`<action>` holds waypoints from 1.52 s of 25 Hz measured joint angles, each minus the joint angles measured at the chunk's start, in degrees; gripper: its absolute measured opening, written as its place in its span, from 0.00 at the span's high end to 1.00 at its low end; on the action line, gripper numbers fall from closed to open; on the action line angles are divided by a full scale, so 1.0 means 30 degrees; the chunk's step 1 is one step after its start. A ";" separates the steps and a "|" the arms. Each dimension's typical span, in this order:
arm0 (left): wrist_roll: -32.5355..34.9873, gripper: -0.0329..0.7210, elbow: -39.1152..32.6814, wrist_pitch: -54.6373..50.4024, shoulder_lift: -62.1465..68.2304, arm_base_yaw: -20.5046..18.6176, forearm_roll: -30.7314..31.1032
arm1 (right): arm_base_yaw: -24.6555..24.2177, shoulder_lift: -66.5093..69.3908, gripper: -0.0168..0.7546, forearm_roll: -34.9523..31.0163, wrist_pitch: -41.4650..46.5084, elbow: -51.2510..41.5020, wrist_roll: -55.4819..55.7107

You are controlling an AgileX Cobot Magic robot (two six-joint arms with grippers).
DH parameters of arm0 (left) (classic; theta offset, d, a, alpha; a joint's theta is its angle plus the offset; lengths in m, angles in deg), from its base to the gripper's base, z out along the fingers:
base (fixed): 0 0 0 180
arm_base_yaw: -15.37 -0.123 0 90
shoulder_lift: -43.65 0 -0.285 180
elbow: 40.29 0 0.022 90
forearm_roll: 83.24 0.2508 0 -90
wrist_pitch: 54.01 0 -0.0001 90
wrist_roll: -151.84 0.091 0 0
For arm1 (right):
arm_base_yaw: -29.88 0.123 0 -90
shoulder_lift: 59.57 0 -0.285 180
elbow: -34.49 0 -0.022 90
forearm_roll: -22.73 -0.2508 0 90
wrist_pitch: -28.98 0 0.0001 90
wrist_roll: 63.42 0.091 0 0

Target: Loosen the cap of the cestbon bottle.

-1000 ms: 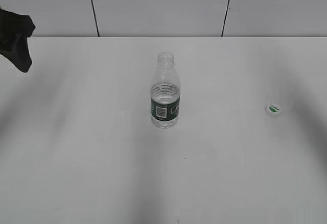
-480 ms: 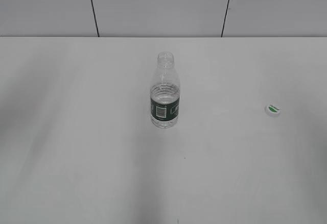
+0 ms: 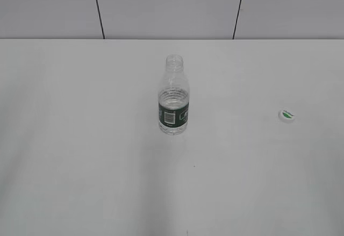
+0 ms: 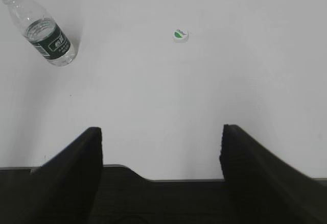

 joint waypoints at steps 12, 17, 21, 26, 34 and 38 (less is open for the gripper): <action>0.0677 0.30 -0.4807 -0.0154 -1.0365 0.0000 0.0612 | 0.0000 -0.2622 0.26 -0.0619 0.0065 -0.2289 -0.1428; 0.0677 0.30 -0.5542 -0.1319 -1.2713 0.0000 0.0309 | 0.0000 -0.2622 0.26 -0.0717 0.0065 -0.2289 -0.2816; 0.0677 0.30 -0.6128 -0.1852 -1.2857 0.0000 0.0083 | 0.0000 -0.2622 0.26 0.1580 -0.0878 -0.2677 -0.2656; 0.0727 0.31 -0.6837 -0.0239 -1.2857 0.0000 -0.0730 | 0.0000 -0.2622 0.26 0.2879 -0.1864 -0.3090 -0.1642; 0.1194 0.31 -0.7221 0.0572 -1.2857 0.0000 -0.1420 | 0.0000 -0.2622 0.26 0.2923 -0.2397 -0.3331 -0.1449; 0.1194 0.31 -0.7241 0.0596 -1.2857 0.0000 -0.1507 | 0.0000 -0.2622 0.26 0.2888 -0.2402 -0.3331 -0.1449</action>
